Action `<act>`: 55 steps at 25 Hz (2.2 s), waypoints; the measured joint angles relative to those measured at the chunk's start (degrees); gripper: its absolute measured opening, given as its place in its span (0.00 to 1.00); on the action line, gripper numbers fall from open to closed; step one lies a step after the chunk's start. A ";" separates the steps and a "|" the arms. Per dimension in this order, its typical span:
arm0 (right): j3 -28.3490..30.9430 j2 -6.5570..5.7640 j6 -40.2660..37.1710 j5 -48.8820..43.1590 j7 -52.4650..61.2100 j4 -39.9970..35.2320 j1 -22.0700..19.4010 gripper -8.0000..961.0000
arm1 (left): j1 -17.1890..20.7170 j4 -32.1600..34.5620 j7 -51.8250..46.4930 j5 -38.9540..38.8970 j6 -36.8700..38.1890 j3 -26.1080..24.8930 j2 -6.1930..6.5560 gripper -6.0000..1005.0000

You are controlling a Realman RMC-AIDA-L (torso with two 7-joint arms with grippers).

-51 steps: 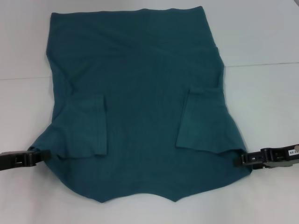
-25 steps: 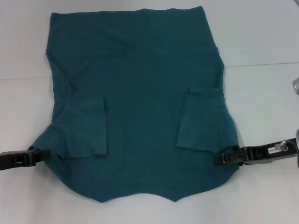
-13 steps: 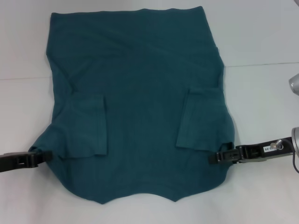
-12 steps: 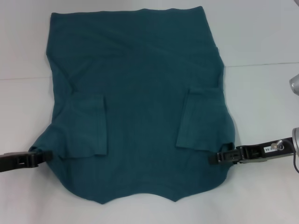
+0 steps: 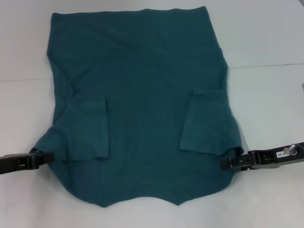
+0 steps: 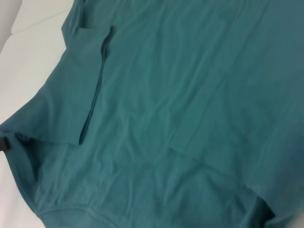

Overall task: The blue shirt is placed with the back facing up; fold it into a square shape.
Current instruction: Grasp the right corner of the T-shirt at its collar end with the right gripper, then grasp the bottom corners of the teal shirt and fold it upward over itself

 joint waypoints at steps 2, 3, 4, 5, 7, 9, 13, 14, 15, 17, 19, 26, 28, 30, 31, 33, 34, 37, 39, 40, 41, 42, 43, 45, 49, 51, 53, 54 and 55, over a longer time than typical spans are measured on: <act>-0.15 -0.08 -0.02 -0.10 0.29 0.04 -0.08 0.91 | -0.01 0.00 0.00 0.00 0.00 -0.07 0.00 0.13; -0.25 -0.10 -0.03 -0.42 0.57 0.05 -0.11 0.90 | -0.02 0.00 0.00 0.00 0.01 -0.09 0.00 0.13; -0.30 -0.12 -0.02 -0.89 0.89 0.05 -0.11 0.87 | -0.02 0.00 0.00 -0.02 0.01 -0.09 0.01 0.13; -0.30 -0.12 0.02 -1.48 1.28 0.06 -0.11 0.83 | -0.03 0.00 0.00 -0.04 0.01 -0.09 0.02 0.13; -0.25 -0.12 0.17 -2.24 1.78 -0.04 -0.10 0.77 | -0.04 0.00 0.02 -0.08 0.01 -0.09 0.05 0.13; -0.06 -0.08 0.23 -2.43 1.99 -0.31 -0.17 0.70 | -0.05 0.00 0.06 -0.10 0.01 -0.09 0.12 0.13; 0.20 -0.11 0.58 -2.37 2.22 -0.44 -0.34 0.42 | -0.06 0.00 0.09 -0.10 0.07 -0.09 0.18 0.13; 0.22 -0.12 0.82 -2.37 2.24 -0.45 -0.34 0.39 | -0.06 0.00 0.09 -0.10 0.08 -0.09 0.21 0.13; 0.23 -0.12 1.09 -2.37 2.27 -0.45 -0.34 0.37 | -0.08 0.00 0.09 -0.10 0.09 -0.09 0.22 0.13; 0.20 -0.13 1.48 -2.38 2.36 -0.45 -0.26 0.33 | -0.11 0.00 0.09 -0.13 0.10 -0.09 0.23 0.13; 0.18 -0.14 1.59 -2.38 2.46 -0.44 -0.16 0.28 | -0.16 0.00 0.06 -0.18 0.10 -0.09 0.25 0.14; 1.35 -0.15 1.83 -2.03 1.98 -0.45 -0.78 0.12 | -0.27 0.09 -0.21 -0.18 0.06 -0.09 0.26 0.14; 2.55 -0.07 1.71 -1.95 0.94 -0.48 -1.23 0.07 | -0.27 0.25 -0.37 -0.18 0.32 -0.10 0.30 0.14; 3.71 0.15 1.35 -1.88 -0.18 -0.50 -1.90 0.07 | -0.24 0.41 -0.59 -0.18 0.89 -0.17 0.40 0.14; 4.48 0.25 1.07 -1.75 -1.00 -0.50 -2.33 0.07 | -0.15 0.56 -0.79 -0.18 1.32 -0.20 0.49 0.14; 6.29 0.37 0.24 -1.04 -2.93 -0.57 -3.42 0.07 | 0.07 0.90 -1.16 -0.18 2.65 -0.44 0.64 0.14; 7.15 0.41 -0.21 -0.59 -4.02 -0.57 -4.03 0.07 | 0.19 1.05 -1.28 -0.22 3.61 -0.75 0.71 0.14; 9.18 0.34 -1.22 1.17 -7.03 -0.58 -6.09 0.07 | 0.48 1.25 -1.32 -0.62 7.06 -2.36 0.87 0.14; 9.95 0.10 -1.68 2.68 -8.83 -0.43 -7.38 0.07 | 0.67 1.29 -1.32 -0.72 8.97 -3.62 0.94 0.14; 10.28 0.01 -1.90 3.44 -9.73 -0.33 -8.00 0.07 | 0.85 1.32 -1.33 -0.74 10.17 -4.43 1.00 0.14; 10.70 -0.06 -2.01 4.04 -10.59 -0.26 -8.67 0.07 | 1.04 1.32 -1.33 -0.74 10.92 -4.91 1.01 0.14; 11.06 -0.08 -2.10 4.47 -11.34 -0.20 -9.16 0.07 | 1.34 1.32 -1.34 -0.76 11.60 -5.29 1.02 0.14; 11.56 -0.11 -2.23 4.92 -12.21 -0.17 -9.81 0.07 | 1.66 1.29 -1.34 -0.76 12.13 -5.73 1.02 0.15; 12.51 -0.16 -2.83 5.65 -13.98 -0.14 -10.84 0.07 | 2.23 0.99 -1.35 -0.80 13.34 -6.48 0.92 0.15; 14.89 -0.17 -5.28 6.22 -16.64 -0.24 -12.60 0.07 | 3.87 0.70 -1.35 -0.89 16.74 -8.01 0.63 0.15; 15.80 -0.09 -6.10 6.24 -17.41 -0.30 -13.62 0.07 | 4.61 0.67 -1.26 -0.98 18.17 -8.73 0.54 0.15; 16.59 -0.08 -6.83 6.25 -18.18 -0.28 -14.69 0.07 | 5.08 0.65 -1.16 -1.10 18.80 -9.00 0.43 0.15; 17.03 -0.09 -7.38 6.25 -18.61 -0.28 -15.27 0.07 | 6.22 0.67 -0.90 -1.39 20.64 -9.57 0.14 0.15; 17.39 -0.10 -7.94 6.25 -19.03 -0.29 -15.73 0.07 | 6.67 0.69 -0.83 -1.42 21.28 -9.69 0.00 0.15</act>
